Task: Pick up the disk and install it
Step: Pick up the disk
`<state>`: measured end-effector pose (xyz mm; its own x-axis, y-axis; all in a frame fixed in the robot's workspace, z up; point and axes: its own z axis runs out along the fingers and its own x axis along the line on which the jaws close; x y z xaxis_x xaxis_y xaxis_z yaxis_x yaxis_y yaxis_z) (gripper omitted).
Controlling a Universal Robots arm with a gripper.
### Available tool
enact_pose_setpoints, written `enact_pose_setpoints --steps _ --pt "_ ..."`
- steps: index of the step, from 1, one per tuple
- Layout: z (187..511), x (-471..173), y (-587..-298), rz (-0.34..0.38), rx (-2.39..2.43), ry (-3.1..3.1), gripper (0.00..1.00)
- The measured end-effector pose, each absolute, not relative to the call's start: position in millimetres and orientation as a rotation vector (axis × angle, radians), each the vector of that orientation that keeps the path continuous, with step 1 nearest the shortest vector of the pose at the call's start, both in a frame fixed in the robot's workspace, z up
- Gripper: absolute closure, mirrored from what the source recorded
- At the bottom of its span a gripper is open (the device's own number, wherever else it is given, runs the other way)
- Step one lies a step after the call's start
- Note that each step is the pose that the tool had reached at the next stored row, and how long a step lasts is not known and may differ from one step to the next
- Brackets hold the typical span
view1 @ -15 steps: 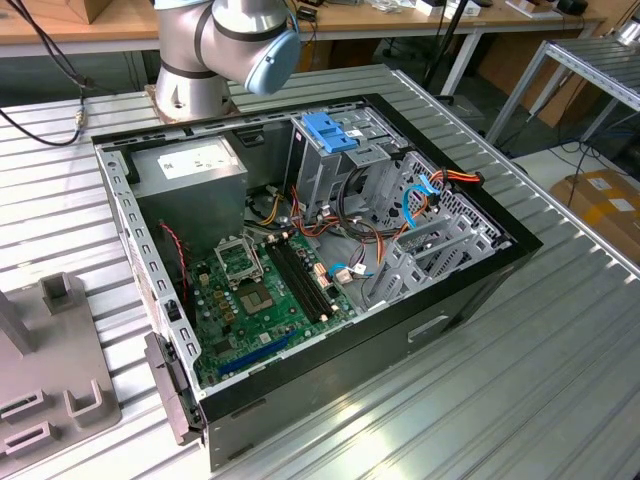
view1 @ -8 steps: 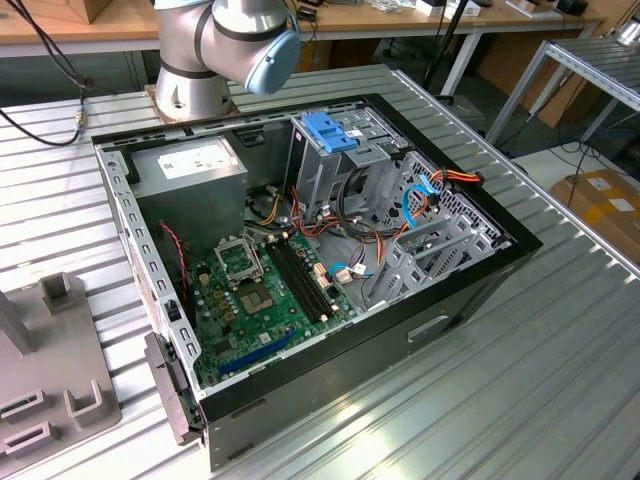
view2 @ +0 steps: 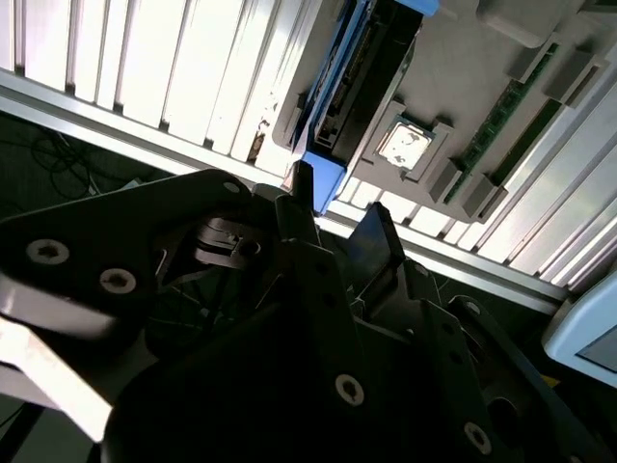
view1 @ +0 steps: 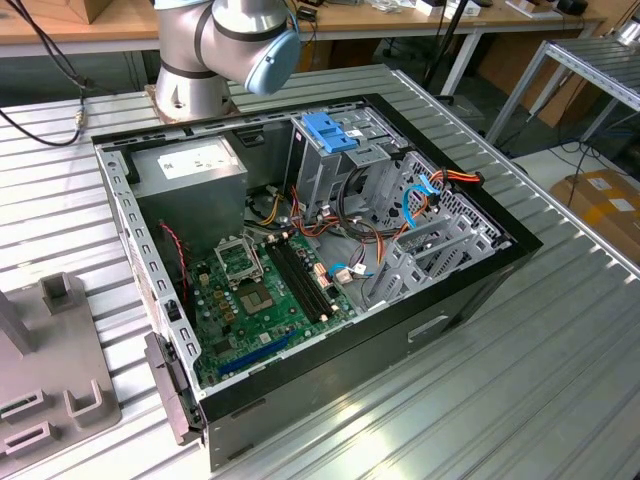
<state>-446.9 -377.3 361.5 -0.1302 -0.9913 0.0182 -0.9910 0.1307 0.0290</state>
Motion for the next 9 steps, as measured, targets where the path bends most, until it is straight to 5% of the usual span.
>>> enact_pose_setpoints --steps 9 --pt "352.6 -448.1 -377.3 0.007 2.124 -2.289 0.58"
